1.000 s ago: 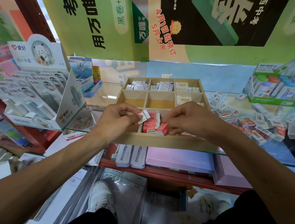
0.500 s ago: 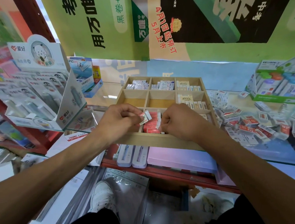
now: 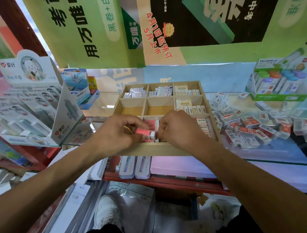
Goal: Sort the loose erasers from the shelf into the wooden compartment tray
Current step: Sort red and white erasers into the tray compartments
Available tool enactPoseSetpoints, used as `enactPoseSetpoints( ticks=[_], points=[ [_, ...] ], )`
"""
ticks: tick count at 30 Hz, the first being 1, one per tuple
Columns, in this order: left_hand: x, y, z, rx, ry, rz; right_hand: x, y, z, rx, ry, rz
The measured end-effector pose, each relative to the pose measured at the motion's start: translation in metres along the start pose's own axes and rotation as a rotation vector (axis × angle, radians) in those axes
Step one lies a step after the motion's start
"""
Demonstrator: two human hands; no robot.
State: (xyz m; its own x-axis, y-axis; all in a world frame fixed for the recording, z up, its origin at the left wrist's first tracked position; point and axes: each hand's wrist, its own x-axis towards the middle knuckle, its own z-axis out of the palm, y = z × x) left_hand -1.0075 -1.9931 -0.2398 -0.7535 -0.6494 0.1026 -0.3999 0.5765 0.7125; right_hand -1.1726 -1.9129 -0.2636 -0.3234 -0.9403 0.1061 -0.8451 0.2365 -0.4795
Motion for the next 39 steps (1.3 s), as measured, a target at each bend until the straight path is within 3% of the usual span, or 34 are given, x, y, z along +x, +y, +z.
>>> enactPoseSetpoints(
  ticks=[7, 18, 24, 30, 39],
  points=[
    [0.000, 0.002, 0.002, 0.072, -0.032, 0.051, -0.005, 0.013, -0.010, 0.245, 0.009, -0.029],
    [0.011, 0.009, 0.008, 0.348, -0.145, 0.120, -0.010, 0.017, -0.015, 0.335, -0.004, -0.034],
    [0.015, 0.011, 0.003, 0.120, -0.148, -0.143, -0.014, 0.021, -0.016, 0.272, -0.066, -0.104],
    [0.011, 0.003, 0.003, -0.102, -0.132, -0.226, -0.014, 0.023, -0.014, 0.243, -0.087, -0.130],
    [0.021, 0.016, 0.009, 0.217, -0.182, -0.142, -0.015, 0.021, -0.012, 0.182, -0.098, -0.152]
  ],
)
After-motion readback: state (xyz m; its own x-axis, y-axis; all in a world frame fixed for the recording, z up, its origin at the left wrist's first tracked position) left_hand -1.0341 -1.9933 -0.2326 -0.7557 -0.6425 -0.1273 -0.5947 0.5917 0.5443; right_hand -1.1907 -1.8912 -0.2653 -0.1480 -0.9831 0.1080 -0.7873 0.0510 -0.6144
